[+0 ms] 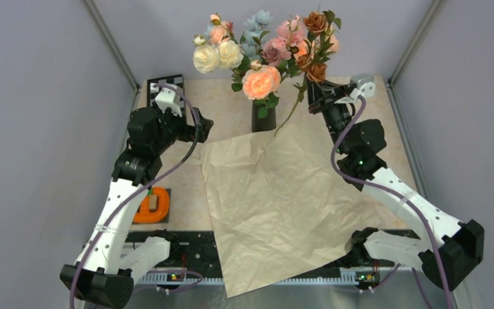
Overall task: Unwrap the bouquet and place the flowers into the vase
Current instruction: Insert the fake flower into the vase.
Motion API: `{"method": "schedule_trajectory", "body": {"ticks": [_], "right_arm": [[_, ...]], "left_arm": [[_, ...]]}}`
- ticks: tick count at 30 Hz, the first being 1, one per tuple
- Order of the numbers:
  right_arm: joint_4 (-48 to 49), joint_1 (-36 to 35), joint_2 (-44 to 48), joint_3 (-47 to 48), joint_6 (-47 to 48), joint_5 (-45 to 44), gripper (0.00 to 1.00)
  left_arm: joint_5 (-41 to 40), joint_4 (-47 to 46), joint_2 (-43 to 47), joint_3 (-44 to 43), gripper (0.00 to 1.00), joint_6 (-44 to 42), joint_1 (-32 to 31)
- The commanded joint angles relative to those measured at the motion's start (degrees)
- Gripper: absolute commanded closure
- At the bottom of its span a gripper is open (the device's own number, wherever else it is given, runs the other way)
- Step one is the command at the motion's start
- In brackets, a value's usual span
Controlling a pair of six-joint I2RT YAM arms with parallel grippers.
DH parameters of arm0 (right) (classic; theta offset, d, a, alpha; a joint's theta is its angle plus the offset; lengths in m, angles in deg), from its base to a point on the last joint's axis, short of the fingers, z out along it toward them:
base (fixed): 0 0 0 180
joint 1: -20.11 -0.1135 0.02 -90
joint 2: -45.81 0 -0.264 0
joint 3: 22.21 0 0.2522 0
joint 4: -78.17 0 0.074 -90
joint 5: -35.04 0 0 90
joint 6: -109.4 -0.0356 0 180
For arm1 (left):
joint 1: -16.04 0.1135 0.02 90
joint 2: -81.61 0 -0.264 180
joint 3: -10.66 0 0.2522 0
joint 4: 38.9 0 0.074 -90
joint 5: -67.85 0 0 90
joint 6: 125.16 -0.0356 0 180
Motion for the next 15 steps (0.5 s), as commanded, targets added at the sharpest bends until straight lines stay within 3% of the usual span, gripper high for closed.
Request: {"method": "schedule_trajectory", "body": {"ticks": [1,15], "right_arm": [[10.3,2.0,-4.4,4.7,2.3,-1.9,1.00],[19.3,2.9,-14.1,11.9,8.4,-2.6,1.00]], "left_arm": [[-13.1,-1.5,1.1,3.1,0.01,-5.1,0.6],[-15.9,-2.4,1.5,6.0,0.01,-7.2,0.7]]}}
